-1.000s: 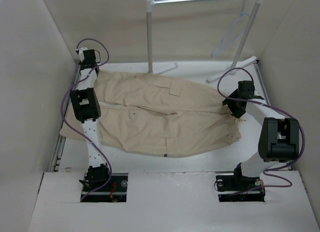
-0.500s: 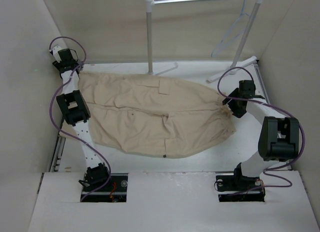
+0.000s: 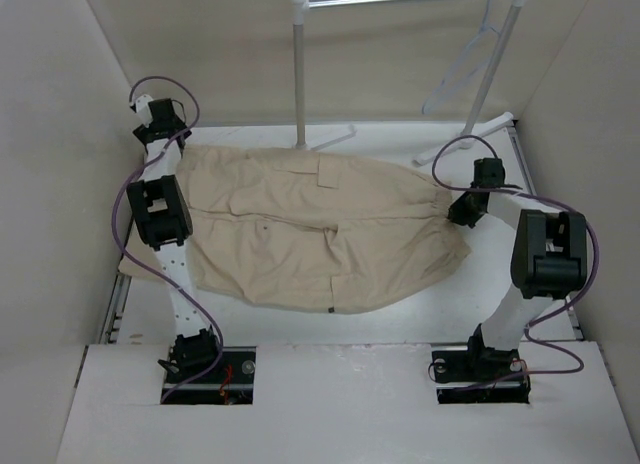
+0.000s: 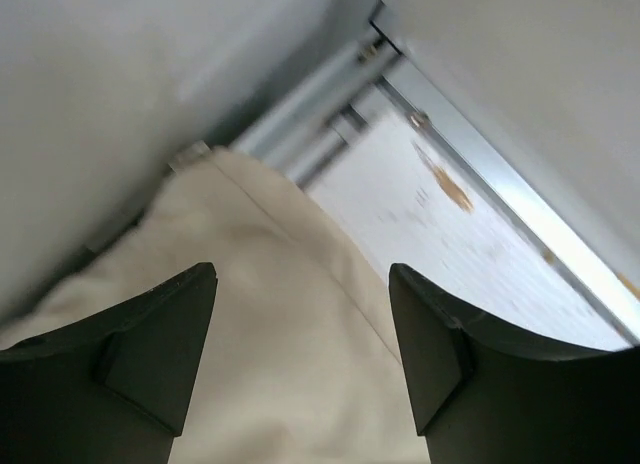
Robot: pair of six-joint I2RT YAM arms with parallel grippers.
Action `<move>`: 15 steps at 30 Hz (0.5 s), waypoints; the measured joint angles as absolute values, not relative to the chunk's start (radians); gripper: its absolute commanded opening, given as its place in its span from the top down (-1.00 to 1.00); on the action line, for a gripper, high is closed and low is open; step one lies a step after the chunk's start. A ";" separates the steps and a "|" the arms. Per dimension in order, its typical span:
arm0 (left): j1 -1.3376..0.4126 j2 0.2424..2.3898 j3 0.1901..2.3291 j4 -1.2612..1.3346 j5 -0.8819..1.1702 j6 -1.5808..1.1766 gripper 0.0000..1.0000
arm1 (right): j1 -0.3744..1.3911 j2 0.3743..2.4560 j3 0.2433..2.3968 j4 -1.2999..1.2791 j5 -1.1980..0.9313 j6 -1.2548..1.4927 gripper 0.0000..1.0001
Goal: Place the trousers on the hanger
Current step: Flatten out the trousers at the center of the board.
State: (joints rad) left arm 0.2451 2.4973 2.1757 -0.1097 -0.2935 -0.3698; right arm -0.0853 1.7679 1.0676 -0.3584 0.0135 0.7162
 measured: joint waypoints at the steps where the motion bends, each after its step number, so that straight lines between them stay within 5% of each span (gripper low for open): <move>1: 0.224 2.471 2.138 -0.108 -0.298 -0.376 -0.38 | -0.091 1.768 1.069 -0.363 0.012 0.725 0.95; 12: -0.116 1.959 1.542 -0.045 -0.284 -0.506 -0.34 | -0.283 1.763 1.184 -0.433 0.101 0.790 0.87; 15: -0.113 1.782 1.332 -0.049 -0.281 -0.553 -0.30 | -0.339 1.744 1.184 -0.439 0.136 0.811 0.30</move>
